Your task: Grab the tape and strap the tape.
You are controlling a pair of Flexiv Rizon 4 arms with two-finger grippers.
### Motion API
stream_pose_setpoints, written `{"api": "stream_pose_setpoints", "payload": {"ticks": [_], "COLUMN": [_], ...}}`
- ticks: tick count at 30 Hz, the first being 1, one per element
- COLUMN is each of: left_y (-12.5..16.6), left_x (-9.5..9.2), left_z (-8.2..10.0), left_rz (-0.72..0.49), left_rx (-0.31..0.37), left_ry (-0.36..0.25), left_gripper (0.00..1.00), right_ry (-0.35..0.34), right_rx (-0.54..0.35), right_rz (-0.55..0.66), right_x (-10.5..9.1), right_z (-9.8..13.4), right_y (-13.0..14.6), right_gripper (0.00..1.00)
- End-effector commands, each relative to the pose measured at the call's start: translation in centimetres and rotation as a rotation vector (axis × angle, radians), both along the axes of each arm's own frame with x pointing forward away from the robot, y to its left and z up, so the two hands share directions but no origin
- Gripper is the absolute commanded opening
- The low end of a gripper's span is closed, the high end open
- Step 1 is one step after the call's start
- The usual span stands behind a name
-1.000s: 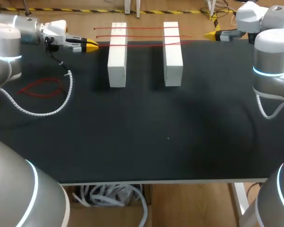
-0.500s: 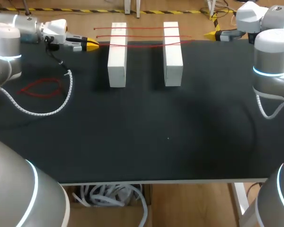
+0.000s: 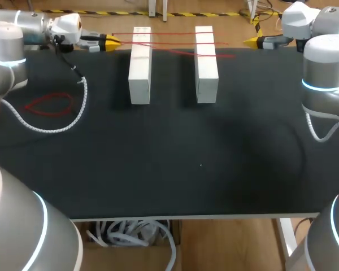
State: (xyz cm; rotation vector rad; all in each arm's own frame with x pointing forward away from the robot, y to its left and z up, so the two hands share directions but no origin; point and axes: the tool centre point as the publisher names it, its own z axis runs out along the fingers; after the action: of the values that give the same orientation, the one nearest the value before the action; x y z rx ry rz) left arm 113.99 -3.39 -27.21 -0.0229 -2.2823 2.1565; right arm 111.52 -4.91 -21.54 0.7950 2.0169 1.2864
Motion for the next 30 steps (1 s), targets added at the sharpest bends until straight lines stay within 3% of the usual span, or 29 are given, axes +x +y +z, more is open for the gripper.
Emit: {"api": "stream_pose_setpoints", "payload": {"ticks": [1, 13, 20, 30], "left_y": [-1.0, -2.7, -3.1, -4.4], "left_x": [-2.0, -2.6, -2.3, -2.3], "left_z": [3.5, 9.8, 12.4, 15.1], "left_rz": [0.057, 0.099, 0.152, 0.129], "left_rx": [0.018, -0.076, -0.147, -0.196], "left_ry": [-0.019, -0.052, -0.036, -0.015], "left_gripper": [0.0, 0.0, 0.0, 0.0], "right_ry": [0.0, 0.0, 0.0, 0.0], "right_rx": [0.0, 0.0, 0.0, 0.0], "right_rz": [0.0, 0.0, 0.0, 0.0], "right_x": [0.0, 0.0, 0.0, 0.0], "right_z": [0.0, 0.0, 0.0, 0.0], "right_y": [0.0, 0.0, 0.0, 0.0], "right_gripper": [1.0, 1.0, 1.0, 1.0]}}
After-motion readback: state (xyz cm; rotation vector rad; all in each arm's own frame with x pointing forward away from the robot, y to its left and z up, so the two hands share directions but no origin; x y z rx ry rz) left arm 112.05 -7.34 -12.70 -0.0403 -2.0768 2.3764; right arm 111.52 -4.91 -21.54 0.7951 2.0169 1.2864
